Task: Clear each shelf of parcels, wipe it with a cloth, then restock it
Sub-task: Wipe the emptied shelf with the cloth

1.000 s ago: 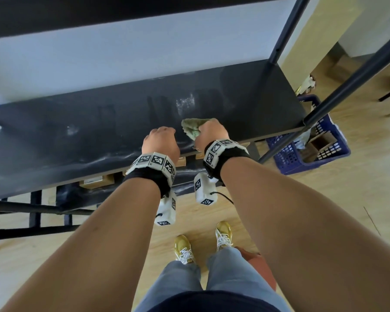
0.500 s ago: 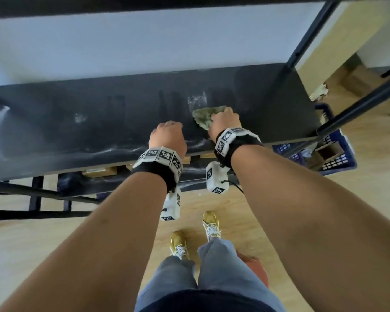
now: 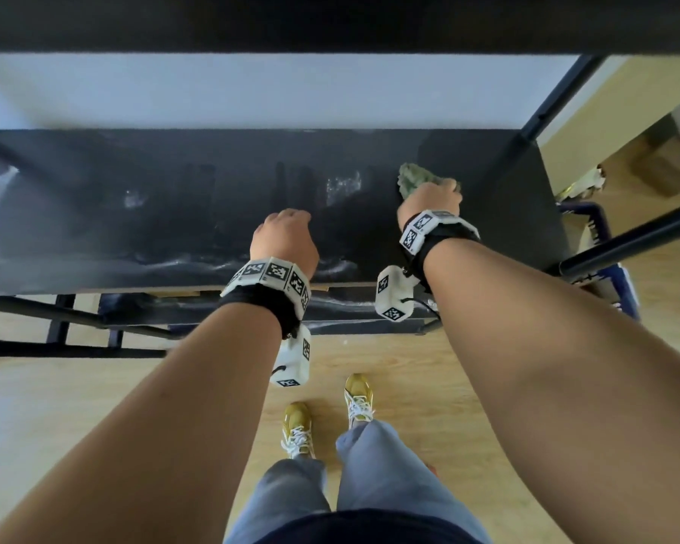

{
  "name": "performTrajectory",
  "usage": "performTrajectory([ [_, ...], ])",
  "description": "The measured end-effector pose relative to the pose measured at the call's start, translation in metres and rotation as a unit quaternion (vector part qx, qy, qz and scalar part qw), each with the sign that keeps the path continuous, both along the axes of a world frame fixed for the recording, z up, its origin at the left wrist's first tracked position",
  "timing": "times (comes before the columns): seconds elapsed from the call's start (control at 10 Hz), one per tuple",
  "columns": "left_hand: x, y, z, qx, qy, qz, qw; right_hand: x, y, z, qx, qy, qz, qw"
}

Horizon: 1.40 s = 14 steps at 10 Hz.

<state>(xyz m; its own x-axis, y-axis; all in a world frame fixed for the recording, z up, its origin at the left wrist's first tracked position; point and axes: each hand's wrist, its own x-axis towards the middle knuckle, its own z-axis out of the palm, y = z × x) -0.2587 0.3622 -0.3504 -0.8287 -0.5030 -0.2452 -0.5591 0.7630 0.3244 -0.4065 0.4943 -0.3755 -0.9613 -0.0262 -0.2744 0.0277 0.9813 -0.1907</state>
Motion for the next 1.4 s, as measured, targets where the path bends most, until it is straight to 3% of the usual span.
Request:
performTrajectory([
  [0.3, -0.001, -0.008, -0.002, -0.027, -0.015, 0.034, 0.999, 0.024, -0.07, -0.004, -0.146, -0.085, 0.087, 0.982],
  [0.4, -0.007, -0.006, 0.0, -0.027, -0.015, 0.04, 0.999, 0.01, -0.056, 0.003, -0.125, -0.042, 0.129, 0.983],
  [0.5, -0.017, -0.002, 0.003, -0.028, -0.007, 0.045, 0.999, -0.029, -0.025, 0.004, -0.033, 0.031, 0.059, 0.997],
  [0.6, -0.025, -0.001, 0.006, -0.028, 0.004, 0.05, 0.998, -0.052, -0.018, 0.006, 0.044, -0.033, -0.017, 0.998],
  [0.8, -0.029, -0.003, 0.004, -0.036, -0.003, 0.061, 0.997, -0.035, -0.067, -0.003, 0.004, -0.082, 0.126, 0.989],
  [0.9, -0.03, -0.002, 0.002, -0.039, -0.006, 0.063, 0.997, -0.032, -0.074, 0.002, -0.012, -0.065, 0.197, 0.978],
  [1.0, -0.037, 0.001, 0.003, -0.036, -0.007, 0.064, 0.997, -0.043, -0.074, 0.007, -0.051, -0.07, 0.204, 0.975],
  [1.1, -0.047, 0.004, 0.003, -0.034, -0.004, 0.06, 0.998, -0.068, -0.057, 0.01, -0.038, 0.014, 0.148, 0.988],
  [1.2, -0.053, 0.005, 0.003, -0.037, -0.006, 0.054, 0.998, -0.091, -0.03, 0.011, -0.006, 0.011, 0.084, 0.996],
  [1.3, -0.058, 0.006, 0.0, -0.042, -0.013, 0.051, 0.998, -0.105, -0.02, -0.006, -0.061, -0.071, 0.098, 0.991],
  [1.4, -0.058, 0.004, -0.001, -0.047, -0.014, 0.052, 0.997, -0.095, -0.047, -0.002, 0.02, -0.072, 0.12, 0.99],
])
